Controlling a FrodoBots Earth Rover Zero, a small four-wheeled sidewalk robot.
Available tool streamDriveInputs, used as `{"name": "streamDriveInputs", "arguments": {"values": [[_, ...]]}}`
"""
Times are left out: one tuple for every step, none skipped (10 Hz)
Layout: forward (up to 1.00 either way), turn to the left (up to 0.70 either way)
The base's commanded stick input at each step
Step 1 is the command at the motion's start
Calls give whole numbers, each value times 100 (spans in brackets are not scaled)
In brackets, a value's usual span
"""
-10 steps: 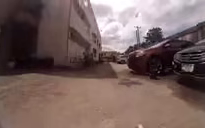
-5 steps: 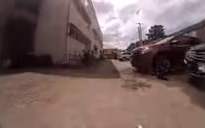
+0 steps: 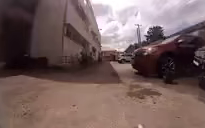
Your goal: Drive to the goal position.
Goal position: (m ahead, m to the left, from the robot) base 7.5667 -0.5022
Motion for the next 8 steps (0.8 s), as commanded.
{"name": "streamDriveInputs", "arguments": {"values": [[85, 0], [85, 0], [85, 0], [85, 0], [85, 0], [85, 0], [85, 0], [85, 0]]}}
